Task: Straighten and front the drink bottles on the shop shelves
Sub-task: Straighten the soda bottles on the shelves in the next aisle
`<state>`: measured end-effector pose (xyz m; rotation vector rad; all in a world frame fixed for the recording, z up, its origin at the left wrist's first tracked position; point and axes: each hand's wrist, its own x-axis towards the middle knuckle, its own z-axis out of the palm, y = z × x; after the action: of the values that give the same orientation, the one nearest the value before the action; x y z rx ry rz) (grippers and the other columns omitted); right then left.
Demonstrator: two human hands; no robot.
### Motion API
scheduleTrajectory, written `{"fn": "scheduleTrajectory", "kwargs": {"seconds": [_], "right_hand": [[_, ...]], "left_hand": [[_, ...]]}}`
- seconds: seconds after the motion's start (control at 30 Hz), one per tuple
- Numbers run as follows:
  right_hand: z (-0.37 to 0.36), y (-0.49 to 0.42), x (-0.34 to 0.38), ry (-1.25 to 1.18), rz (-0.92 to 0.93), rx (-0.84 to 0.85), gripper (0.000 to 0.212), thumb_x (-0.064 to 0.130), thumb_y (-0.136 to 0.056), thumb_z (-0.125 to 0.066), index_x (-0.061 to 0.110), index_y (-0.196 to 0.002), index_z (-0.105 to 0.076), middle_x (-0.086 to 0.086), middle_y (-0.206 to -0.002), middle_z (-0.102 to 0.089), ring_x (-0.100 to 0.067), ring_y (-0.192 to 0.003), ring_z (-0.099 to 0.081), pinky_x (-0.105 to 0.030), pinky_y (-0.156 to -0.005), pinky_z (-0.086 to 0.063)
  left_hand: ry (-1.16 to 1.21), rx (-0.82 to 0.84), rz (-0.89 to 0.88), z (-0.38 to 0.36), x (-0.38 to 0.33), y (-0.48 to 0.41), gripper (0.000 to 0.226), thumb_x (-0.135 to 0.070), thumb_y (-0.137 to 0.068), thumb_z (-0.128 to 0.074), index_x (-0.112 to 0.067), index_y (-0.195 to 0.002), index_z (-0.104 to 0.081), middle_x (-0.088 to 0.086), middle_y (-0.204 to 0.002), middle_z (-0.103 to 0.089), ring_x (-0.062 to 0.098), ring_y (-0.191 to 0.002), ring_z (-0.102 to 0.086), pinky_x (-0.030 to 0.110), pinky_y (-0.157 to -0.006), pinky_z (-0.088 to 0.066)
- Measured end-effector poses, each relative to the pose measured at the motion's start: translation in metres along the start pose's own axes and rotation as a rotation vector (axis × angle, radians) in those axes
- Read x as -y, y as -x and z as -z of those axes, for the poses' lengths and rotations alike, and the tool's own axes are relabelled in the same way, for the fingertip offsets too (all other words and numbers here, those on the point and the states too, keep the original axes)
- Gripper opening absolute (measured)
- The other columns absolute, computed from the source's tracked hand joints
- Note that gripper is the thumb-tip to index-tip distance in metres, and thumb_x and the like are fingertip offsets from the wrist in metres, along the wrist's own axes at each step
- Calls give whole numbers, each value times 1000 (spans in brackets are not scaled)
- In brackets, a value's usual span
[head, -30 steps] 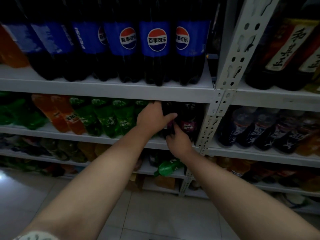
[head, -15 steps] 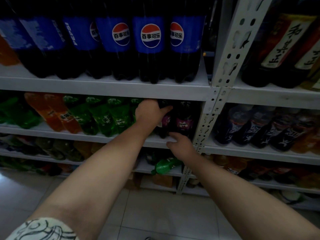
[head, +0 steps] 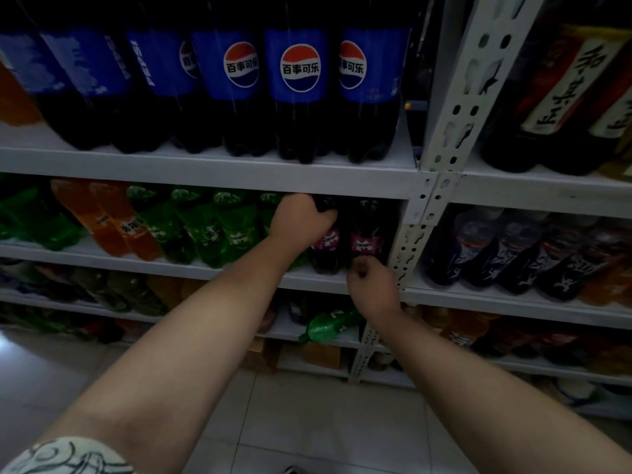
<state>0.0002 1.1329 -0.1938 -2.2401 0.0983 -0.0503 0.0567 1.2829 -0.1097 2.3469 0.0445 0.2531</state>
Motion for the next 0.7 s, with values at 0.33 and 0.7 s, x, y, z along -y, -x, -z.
{"fn": "scheduleTrajectory", "kwargs": {"seconds": [0.33,0.7], "right_hand": [[3,9,24,190,119,-220,78,30,-94,-50,10,-151,-1,-10,-157,-14,-31,-124,-43,-39,-90,-45],[-1,-21,30,30,-70,-302,47,18,-89,-59,8,-132,-42,-14,-125,-56,-30,-112,-55,-39,-90,-49]], "left_hand": [[54,-163,64,-7,-1,1,43,-51,-72,-77,-10,-73,-64,5,-67,-65,18,-60,-63,36,-54,-56],[34,-136,-13,-1,1,7,35,-40,-82,-66,-5,-76,-63,10,-66,-62,23,-60,-62,38,-54,-55]]}}
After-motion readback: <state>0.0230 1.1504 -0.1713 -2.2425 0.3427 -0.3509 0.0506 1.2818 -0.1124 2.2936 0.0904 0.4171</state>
